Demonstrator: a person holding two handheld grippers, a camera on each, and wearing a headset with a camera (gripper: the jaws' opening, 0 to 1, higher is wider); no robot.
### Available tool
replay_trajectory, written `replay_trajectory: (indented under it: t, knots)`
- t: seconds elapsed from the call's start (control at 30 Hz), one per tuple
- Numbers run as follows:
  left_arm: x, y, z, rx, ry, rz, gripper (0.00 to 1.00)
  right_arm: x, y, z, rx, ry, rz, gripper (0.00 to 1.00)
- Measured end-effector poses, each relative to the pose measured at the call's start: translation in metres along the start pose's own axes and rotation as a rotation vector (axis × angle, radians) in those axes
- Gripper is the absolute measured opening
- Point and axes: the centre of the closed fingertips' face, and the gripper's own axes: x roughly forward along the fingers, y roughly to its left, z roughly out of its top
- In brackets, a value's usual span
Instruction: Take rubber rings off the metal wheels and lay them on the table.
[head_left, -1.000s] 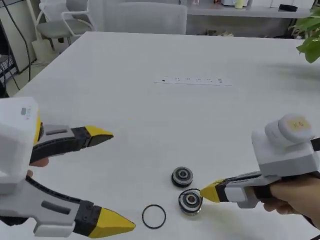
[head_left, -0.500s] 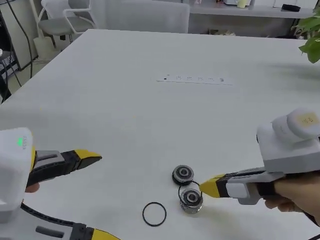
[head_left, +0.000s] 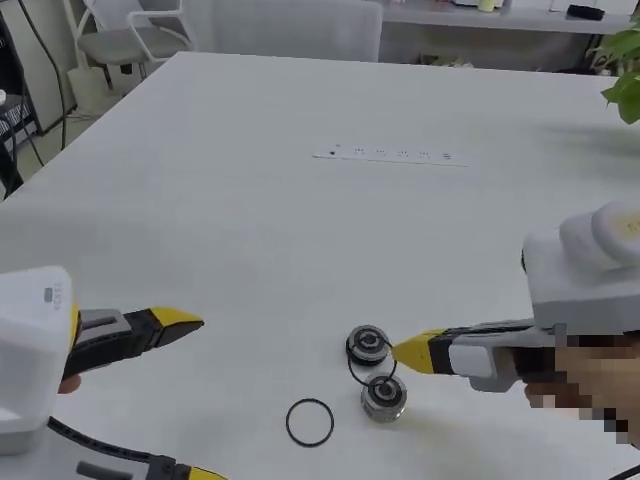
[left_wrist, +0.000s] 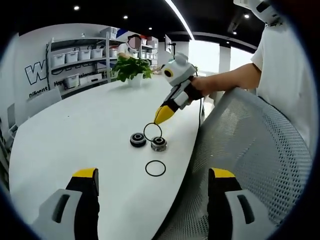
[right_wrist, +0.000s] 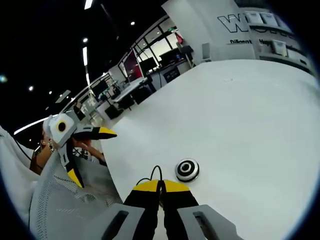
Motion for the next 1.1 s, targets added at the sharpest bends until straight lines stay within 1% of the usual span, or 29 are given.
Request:
replay_trajectory:
  t: [0.17,0.37,0.5,0.67,0.73,0.8,0.83,0.87,0.93,1.0,1.1]
  knots:
    - [0.001,-0.003,0.002,-0.009,-0.013,-0.011,0.9,0.001,0.007,0.007,-0.001,-0.023,0.005,0.0]
    - [0.001,-0.004,0.001,-0.016,-0.011,-0.018,0.9,0.004,0.015,0.013,-0.015,-0.039,0.014,0.0]
    - [0.002,-0.004,0.0,-0.013,-0.006,-0.018,0.9,0.009,0.021,0.018,-0.025,-0.05,0.017,0.0]
    - [0.001,-0.004,0.0,-0.015,-0.007,-0.017,0.89,0.016,0.029,0.021,-0.032,-0.063,0.036,0.0]
    - [0.001,-0.004,0.0,-0.017,-0.007,-0.016,0.89,0.02,0.035,0.021,-0.057,-0.066,0.049,0.0]
    - [0.001,-0.003,0.0,-0.018,-0.008,-0.014,0.89,0.023,0.037,0.02,-0.067,-0.072,0.045,0.0]
    - [0.001,-0.003,0.0,-0.018,-0.009,-0.013,0.88,0.026,0.041,0.017,-0.085,-0.058,0.061,0.0]
    - [0.001,-0.003,0.0,-0.019,-0.01,-0.013,0.88,0.027,0.043,0.016,-0.098,-0.06,0.066,0.0]
    - [0.001,-0.004,0.0,-0.021,-0.011,-0.016,0.88,0.032,0.042,0.012,-0.129,-0.05,0.059,0.0]
    - [0.002,-0.004,0.0,-0.021,-0.009,-0.019,0.88,0.036,0.038,0.006,-0.172,-0.023,0.039,0.0]
    - [0.002,-0.004,-0.001,-0.019,-0.004,-0.018,0.88,0.041,0.037,0.001,-0.197,-0.017,0.038,0.0]
